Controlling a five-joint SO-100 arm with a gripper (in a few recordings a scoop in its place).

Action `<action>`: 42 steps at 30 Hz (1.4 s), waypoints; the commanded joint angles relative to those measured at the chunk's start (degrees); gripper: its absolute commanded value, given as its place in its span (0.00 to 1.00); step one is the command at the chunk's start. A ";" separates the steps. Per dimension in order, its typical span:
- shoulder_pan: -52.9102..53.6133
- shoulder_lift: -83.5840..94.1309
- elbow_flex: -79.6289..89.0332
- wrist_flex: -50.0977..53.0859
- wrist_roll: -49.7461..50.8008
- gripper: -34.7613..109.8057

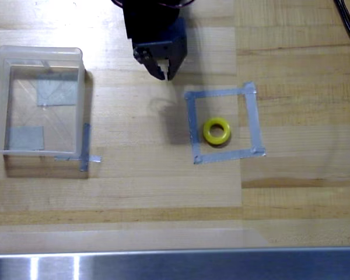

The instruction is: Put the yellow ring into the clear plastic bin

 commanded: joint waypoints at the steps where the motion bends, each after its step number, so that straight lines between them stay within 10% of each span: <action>1: -4.48 -13.97 -14.94 -0.26 1.05 0.25; 42: -15.56 -53.09 -35.24 -14.15 12.22 0.46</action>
